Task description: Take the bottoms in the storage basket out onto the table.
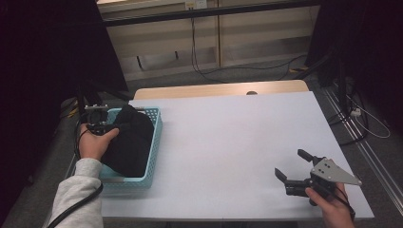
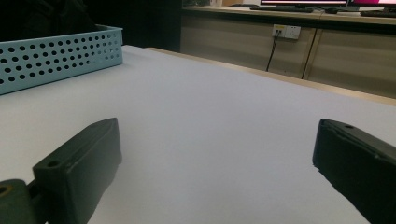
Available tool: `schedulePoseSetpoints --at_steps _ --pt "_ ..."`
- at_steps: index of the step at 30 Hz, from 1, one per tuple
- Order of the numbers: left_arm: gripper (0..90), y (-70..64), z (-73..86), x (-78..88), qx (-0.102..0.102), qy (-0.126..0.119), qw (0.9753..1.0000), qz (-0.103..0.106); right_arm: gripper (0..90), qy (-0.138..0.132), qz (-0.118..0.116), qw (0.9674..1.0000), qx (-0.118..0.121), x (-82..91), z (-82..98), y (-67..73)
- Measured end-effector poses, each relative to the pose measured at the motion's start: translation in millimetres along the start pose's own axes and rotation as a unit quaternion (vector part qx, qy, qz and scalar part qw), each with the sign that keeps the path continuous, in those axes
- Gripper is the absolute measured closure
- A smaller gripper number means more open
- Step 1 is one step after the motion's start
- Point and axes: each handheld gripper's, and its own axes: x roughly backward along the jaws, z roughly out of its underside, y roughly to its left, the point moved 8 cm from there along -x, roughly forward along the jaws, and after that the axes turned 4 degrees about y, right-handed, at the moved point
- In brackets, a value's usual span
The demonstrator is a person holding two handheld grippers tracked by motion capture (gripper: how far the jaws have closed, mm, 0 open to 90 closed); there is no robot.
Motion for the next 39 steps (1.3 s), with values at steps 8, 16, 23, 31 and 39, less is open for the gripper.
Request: schedulePoseSetpoints --at_steps 8,16,23,31,39 --pt "70.1 -0.8 13.2 -16.4 -0.022 0.025 0.9994 0.0 0.4 0.001 -0.002 1.0 0.0 -0.1 0.2 0.3" --pt "21.2 -1.4 52.6 -46.8 -0.045 0.068 0.9965 0.016 0.3 0.0 -0.003 1.0 -0.002 0.4 0.4 0.5" --pt "2.8 2.7 80.4 -59.3 -0.09 0.124 0.9881 -0.011 0.3 0.0 -0.008 1.0 0.0 0.2 0.0 1.9" --pt "2.8 -3.3 88.4 -64.1 -0.106 0.129 0.9858 -0.022 0.3 0.001 -0.008 1.0 0.001 0.1 0.4 1.8" --pt "38.4 -15.1 85.4 -58.0 -0.102 0.134 0.9857 -0.015 0.3 0.001 -0.007 1.0 0.002 0.5 0.3 1.9"
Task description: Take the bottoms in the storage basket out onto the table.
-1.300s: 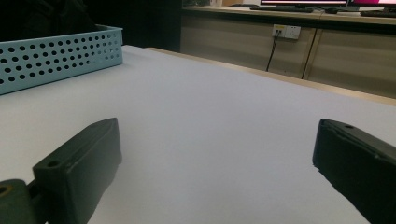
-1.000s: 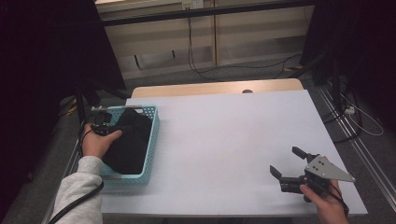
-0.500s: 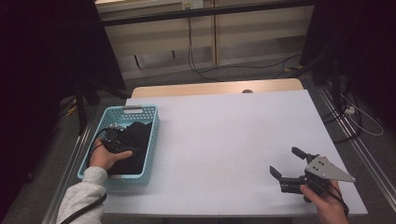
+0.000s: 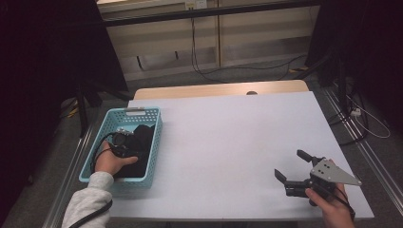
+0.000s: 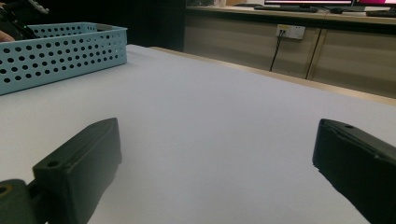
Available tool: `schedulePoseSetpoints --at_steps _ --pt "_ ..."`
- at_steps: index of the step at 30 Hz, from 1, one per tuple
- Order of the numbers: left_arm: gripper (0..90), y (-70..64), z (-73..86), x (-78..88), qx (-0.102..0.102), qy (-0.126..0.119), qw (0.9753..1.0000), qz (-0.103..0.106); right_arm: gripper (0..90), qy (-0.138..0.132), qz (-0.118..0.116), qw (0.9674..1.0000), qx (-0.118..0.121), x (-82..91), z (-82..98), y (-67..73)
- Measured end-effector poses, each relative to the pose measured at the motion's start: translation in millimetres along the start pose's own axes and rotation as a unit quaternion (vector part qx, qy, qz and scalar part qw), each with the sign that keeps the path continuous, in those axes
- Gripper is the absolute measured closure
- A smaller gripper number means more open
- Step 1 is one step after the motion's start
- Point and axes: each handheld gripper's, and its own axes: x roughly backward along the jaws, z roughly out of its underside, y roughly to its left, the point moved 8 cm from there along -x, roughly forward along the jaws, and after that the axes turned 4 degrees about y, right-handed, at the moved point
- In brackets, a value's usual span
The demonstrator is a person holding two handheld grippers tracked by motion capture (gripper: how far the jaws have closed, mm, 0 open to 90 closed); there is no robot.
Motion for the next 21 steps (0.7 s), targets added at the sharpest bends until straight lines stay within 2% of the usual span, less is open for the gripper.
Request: schedulePoseSetpoints --at_steps 1,2,4,7,8,10,13,15,17,18,19,20,21 --pt "38.4 -1.3 -0.7 0.1 0.003 -0.001 1.0 0.007 0.3 0.0 0.0 1.0 0.0 0.0 0.0 0.0" --pt "45.0 -2.0 -1.6 0.0 0.003 0.0 1.0 0.007 0.3 0.0 0.0 1.0 0.0 -0.1 -0.1 -0.1" --pt "47.7 -3.5 -3.3 -0.4 0.009 0.001 0.9999 0.013 0.3 0.0 -0.001 1.0 0.0 -0.2 -0.1 0.1" --pt "60.0 -4.1 -5.2 -0.6 0.015 0.005 0.9997 0.016 0.4 0.0 -0.001 1.0 0.0 -0.6 0.0 -0.1" --pt "60.0 -4.4 -5.2 -0.1 0.019 0.011 0.9995 0.022 0.3 0.0 -0.001 1.0 0.0 -0.6 0.1 -0.1" --pt "65.4 -5.2 -6.0 0.3 0.032 0.013 0.999 0.028 0.3 0.0 -0.001 1.0 0.0 -0.6 0.1 -0.1" --pt "67.1 -3.8 -6.2 1.3 0.037 0.013 0.9987 0.033 0.3 0.001 -0.001 1.0 0.0 -0.6 0.2 -0.3" --pt "68.3 -2.2 -7.0 3.6 0.055 0.008 0.9976 0.042 0.4 0.001 0.0 1.0 0.0 -0.6 0.2 -0.4" --pt "70.2 2.3 -9.5 9.9 0.083 -0.002 0.9951 0.053 0.3 0.0 0.0 1.0 -0.001 -0.6 -0.1 -0.6" --pt "71.3 8.0 -13.6 16.7 0.093 -0.015 0.9944 0.047 0.4 0.001 0.0 1.0 -0.002 -1.0 0.3 -1.0" --pt "71.4 8.0 -13.6 16.7 0.093 -0.015 0.9944 0.047 0.4 0.001 0.0 1.0 -0.002 -1.0 0.3 -1.0" --pt "71.4 10.4 -18.3 22.2 0.105 -0.029 0.9931 0.043 0.3 0.001 0.0 1.0 -0.001 -1.1 0.3 -1.1" --pt "71.6 12.3 -21.1 26.3 0.106 -0.034 0.9929 0.041 0.3 0.0 0.0 1.0 -0.002 -1.2 0.1 -1.2"
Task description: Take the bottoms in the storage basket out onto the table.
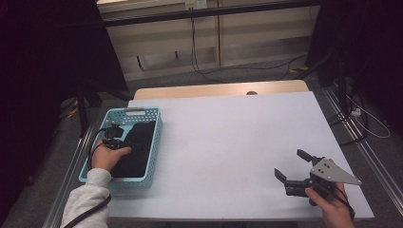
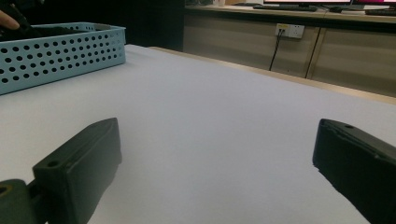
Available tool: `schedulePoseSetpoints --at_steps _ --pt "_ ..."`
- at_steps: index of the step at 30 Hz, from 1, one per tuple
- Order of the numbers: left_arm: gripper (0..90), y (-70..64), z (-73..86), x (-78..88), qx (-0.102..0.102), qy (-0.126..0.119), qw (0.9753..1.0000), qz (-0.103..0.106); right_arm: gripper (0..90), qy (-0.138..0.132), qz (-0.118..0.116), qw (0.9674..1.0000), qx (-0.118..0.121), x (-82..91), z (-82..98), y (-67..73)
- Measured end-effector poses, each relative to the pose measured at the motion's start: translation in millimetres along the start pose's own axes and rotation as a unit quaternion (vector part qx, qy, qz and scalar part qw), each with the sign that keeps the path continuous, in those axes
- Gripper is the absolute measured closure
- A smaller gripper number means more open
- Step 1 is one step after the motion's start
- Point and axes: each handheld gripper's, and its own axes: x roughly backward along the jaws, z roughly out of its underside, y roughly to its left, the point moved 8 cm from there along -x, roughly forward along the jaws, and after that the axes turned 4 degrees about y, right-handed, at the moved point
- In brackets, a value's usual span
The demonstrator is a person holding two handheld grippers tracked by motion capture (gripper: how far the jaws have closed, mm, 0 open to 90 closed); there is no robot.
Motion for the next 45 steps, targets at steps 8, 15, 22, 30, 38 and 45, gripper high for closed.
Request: schedulePoseSetpoints --at_steps 8,15,22,30,38,45 --pt "71.9 -23.2 -48.8 43.3 0.001 -0.099 0.995 0.014 0.4 -0.001 0.0 1.0 0.001 -0.2 -0.2 0.3" --pt "71.9 -79.5 -88.0 77.0 -0.047 -0.18 0.9808 0.059 0.3 0.0 0.0 1.0 0.001 -0.1 0.0 0.2" --pt "71.7 -138.2 -102.8 85.3 -0.098 -0.19 0.9715 0.101 0.3 0.001 0.0 1.0 0.0 -0.8 0.2 0.4" --pt "71.4 -190.0 -105.2 70.6 -0.129 -0.182 0.9641 0.144 0.3 -0.001 -0.001 1.0 0.001 -0.7 -0.2 0.5" --pt "70.9 -232.0 -92.8 42.7 -0.146 -0.168 0.9542 0.2 0.4 0.001 -0.001 1.0 0.001 -1.1 0.1 0.4" --pt "52.6 -248.4 -78.5 -6.9 -0.199 -0.176 0.948 0.175 0.3 0.003 0.001 1.0 0.002 -2.5 0.4 -0.2"
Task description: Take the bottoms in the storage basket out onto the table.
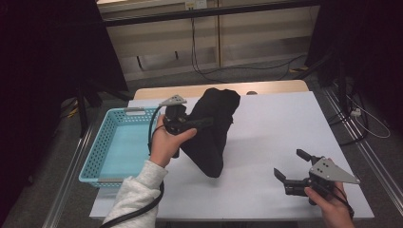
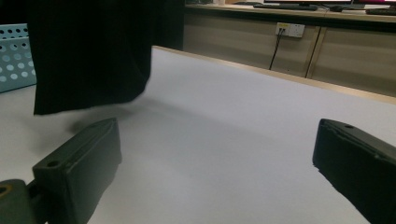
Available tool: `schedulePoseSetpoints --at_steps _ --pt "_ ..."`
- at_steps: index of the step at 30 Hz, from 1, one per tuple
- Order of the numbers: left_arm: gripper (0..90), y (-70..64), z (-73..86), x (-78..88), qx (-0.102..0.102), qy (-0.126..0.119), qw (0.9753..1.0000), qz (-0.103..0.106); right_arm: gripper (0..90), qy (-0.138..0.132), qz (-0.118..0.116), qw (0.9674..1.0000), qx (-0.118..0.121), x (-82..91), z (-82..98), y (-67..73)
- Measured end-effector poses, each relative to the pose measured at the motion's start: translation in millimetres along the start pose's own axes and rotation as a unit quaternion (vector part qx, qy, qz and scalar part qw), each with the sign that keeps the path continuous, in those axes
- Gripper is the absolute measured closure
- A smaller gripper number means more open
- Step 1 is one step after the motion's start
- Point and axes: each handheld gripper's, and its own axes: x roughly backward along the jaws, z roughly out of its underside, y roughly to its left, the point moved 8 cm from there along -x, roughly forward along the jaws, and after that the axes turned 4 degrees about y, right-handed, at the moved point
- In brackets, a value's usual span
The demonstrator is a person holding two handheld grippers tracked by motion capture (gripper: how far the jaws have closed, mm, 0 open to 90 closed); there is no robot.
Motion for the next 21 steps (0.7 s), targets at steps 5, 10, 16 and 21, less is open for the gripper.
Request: schedulePoseSetpoints --at_steps 5,10,16,21 --pt "15.8 28.3 26.9 -12.4 -0.013 0.02 0.9979 -0.061 0.3 0.009 0.003 0.9999 0.013 -2.7 1.3 -0.9" --pt "13.7 40.3 42.8 -5.9 -0.018 0.038 0.9952 -0.088 0.3 0.018 0.0 0.9997 0.019 -8.4 1.6 0.3" --pt "12.4 43.4 58.8 1.8 -0.023 0.047 0.994 -0.096 0.3 0.029 -0.007 0.9993 0.021 -21.1 -0.2 5.9" --pt "12.0 45.2 69.1 1.5 -0.027 0.051 0.9933 -0.1 0.3 0.039 -0.013 0.9989 0.022 -38.3 -2.8 10.5"
